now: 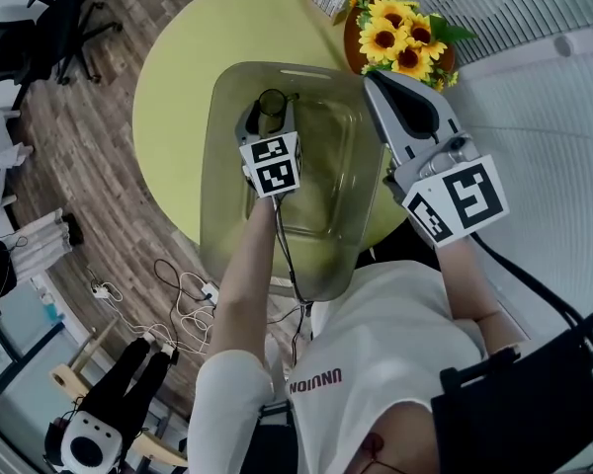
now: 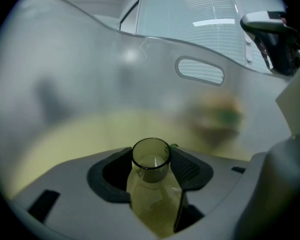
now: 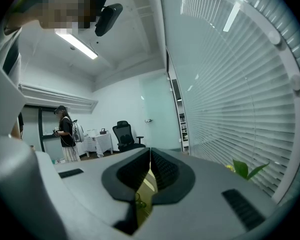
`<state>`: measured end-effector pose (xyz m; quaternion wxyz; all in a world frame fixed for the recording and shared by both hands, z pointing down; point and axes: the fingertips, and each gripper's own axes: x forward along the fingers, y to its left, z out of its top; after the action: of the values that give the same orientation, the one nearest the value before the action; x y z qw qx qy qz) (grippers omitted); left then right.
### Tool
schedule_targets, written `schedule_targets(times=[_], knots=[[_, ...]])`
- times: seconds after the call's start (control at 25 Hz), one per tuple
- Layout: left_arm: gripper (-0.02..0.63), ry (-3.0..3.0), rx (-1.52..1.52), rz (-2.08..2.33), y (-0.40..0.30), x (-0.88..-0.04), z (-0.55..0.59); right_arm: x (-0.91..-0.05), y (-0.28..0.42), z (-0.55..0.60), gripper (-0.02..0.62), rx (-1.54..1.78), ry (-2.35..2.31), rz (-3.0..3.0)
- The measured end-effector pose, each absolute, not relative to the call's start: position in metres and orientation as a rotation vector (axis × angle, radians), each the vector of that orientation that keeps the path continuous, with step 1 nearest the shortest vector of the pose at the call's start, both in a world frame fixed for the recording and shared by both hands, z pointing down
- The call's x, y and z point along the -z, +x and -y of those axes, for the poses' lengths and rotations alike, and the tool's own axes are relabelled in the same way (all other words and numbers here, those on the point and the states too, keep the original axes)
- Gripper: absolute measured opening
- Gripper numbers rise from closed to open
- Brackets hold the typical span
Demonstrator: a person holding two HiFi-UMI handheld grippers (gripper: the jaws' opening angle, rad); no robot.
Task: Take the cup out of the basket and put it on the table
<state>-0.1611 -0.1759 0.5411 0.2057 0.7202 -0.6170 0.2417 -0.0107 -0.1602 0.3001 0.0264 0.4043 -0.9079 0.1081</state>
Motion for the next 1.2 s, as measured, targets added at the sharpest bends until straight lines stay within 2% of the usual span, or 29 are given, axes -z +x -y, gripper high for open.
schedule_targets(times=[1.2], knots=[[0.250, 2.061, -0.502, 1.826, -0.167, -0.464, 0.161, -0.287, -0.032, 0.150, 0.021, -0.313, 1.131, 2.906]])
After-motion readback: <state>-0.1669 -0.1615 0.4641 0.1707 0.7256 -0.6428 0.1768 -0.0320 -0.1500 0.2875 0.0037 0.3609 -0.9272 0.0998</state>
